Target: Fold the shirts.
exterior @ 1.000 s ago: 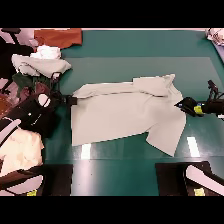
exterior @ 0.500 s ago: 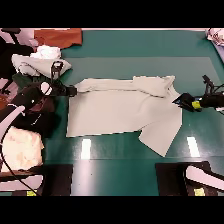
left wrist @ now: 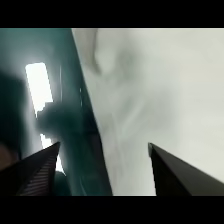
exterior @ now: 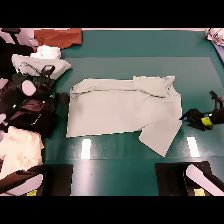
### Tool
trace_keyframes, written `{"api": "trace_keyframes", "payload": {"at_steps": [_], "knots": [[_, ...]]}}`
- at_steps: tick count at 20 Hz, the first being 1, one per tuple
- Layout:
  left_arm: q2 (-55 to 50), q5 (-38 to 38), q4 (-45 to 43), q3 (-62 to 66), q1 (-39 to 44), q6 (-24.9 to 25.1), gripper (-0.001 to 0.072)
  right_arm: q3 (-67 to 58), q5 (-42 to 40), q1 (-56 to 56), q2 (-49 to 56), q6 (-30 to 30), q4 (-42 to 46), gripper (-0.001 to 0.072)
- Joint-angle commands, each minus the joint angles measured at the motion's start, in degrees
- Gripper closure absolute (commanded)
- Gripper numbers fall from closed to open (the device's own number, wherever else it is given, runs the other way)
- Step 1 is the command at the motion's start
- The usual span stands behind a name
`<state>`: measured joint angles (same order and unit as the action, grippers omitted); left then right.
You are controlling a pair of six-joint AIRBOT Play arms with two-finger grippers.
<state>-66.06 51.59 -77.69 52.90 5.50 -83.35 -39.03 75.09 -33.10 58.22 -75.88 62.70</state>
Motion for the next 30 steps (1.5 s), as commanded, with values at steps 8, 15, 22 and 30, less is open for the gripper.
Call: {"api": "trace_keyframes", "payload": {"at_steps": [8,15,22,30], "knots": [[7.91,2.21,13.49,-10.58,-0.17,3.91,0.0061,16.20,0.46,0.48,-13.07,0.33,-4.39,0.0093],[7.91,2.05,13.44,-10.58,-0.17,4.35,0.0061,17.20,0.63,0.48,-16.22,-1.79,-4.04,0.0094],[7.91,1.16,13.49,-10.58,-0.17,4.31,0.0062,13.75,-0.17,5.44,-7.69,-3.21,1.29,0.0094],[7.91,0.00,13.49,-10.58,-0.17,4.13,0.0062,13.68,-9.44,19.12,2.67,-5.35,-6.29,0.0166]]}}
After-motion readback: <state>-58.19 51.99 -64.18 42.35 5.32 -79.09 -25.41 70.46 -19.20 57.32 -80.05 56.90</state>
